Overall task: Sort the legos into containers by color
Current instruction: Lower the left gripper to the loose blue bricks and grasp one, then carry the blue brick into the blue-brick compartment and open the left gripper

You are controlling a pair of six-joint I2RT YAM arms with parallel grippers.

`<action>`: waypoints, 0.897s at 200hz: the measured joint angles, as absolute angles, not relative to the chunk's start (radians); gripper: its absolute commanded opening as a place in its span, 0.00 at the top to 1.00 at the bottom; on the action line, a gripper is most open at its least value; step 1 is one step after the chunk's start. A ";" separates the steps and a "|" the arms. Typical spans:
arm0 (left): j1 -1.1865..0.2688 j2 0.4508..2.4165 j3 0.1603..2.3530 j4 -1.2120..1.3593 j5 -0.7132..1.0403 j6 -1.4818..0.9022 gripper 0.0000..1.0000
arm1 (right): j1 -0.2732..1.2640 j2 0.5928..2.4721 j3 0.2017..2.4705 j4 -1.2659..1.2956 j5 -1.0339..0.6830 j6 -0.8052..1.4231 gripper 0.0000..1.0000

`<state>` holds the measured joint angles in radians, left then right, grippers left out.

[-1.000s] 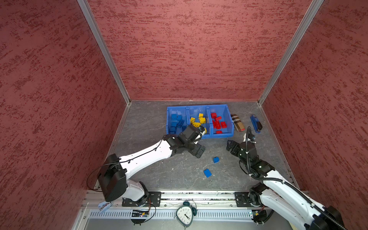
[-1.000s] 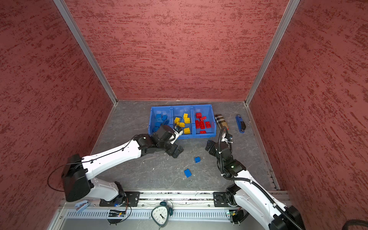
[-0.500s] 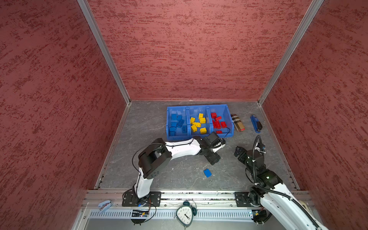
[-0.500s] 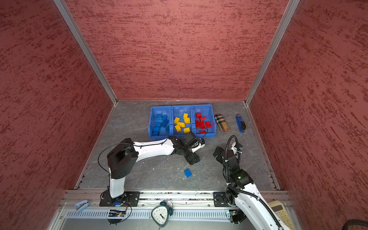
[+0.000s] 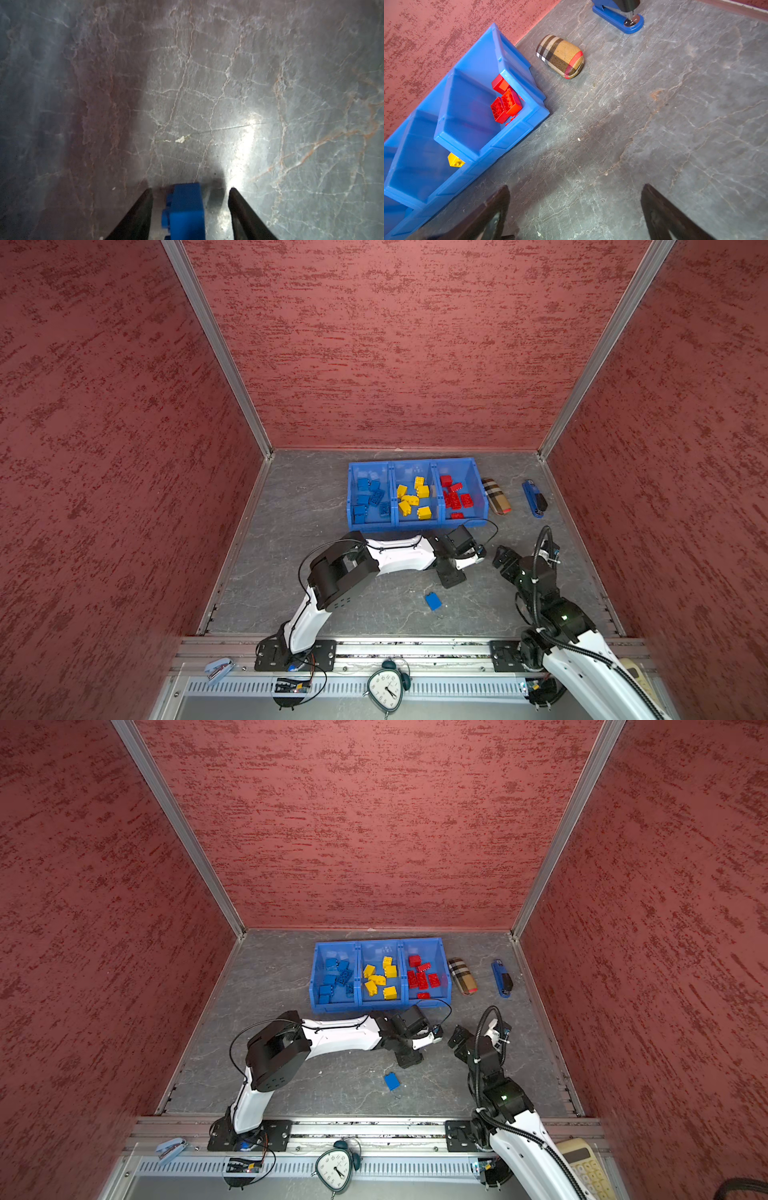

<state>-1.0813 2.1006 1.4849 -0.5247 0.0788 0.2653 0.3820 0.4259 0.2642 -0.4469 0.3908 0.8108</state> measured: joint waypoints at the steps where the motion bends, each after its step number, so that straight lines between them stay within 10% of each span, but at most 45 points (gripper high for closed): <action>1: -1.081 2.101 1.485 -0.525 0.078 0.266 0.45 | 0.382 0.427 0.264 -0.447 0.391 0.811 0.01; 103: -1.077 2.103 1.461 -0.483 0.033 0.252 0.73 | 0.381 0.506 0.267 -0.408 0.376 0.754 0.01; 179: -0.921 1.891 1.210 -0.368 0.052 0.027 0.91 | 0.388 0.681 0.318 -0.154 -0.038 0.536 0.01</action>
